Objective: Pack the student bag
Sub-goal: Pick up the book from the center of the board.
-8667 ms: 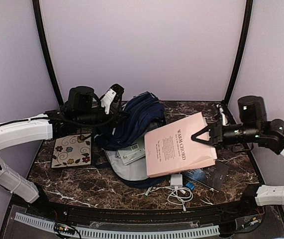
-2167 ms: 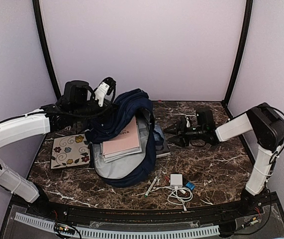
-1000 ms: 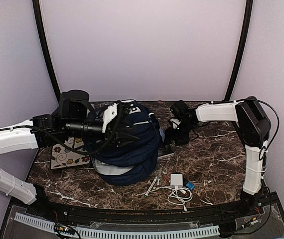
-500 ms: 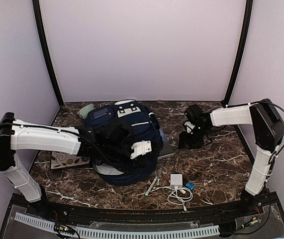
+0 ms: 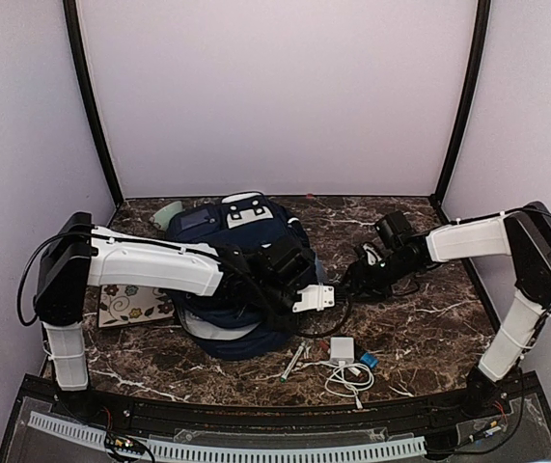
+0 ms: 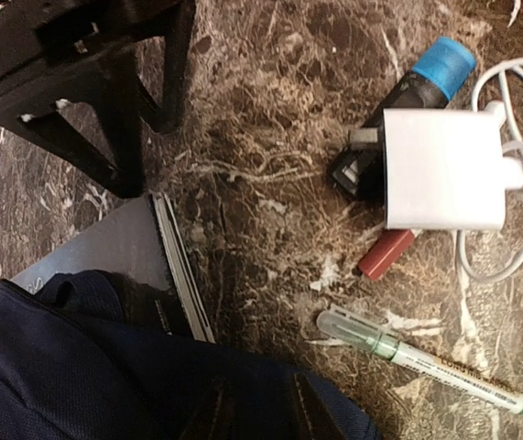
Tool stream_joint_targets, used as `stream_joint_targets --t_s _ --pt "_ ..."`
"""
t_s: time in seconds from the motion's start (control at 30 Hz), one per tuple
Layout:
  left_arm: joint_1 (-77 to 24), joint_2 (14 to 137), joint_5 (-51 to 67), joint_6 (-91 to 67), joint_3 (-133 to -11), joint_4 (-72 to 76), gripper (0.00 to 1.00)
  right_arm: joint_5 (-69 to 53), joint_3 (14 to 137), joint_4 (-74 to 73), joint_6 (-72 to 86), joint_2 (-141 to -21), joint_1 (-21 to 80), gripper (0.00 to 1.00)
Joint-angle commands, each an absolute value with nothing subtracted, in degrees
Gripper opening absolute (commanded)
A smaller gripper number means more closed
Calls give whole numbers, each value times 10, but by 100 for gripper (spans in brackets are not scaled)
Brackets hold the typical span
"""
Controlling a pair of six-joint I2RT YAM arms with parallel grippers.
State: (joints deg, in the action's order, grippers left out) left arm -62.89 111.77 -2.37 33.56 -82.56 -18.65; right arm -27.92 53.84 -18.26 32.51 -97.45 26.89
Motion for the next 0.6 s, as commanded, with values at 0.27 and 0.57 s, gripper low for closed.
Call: stream_joint_targets --t_s 0.27,0.57 --pt "-575 1159 -118 189 -835 -223 22 -327 606 -155 370 -1078 270 62" --pt "-517 1164 24 90 -760 -147 21 -375 611 -102 415 -1086 275 65"
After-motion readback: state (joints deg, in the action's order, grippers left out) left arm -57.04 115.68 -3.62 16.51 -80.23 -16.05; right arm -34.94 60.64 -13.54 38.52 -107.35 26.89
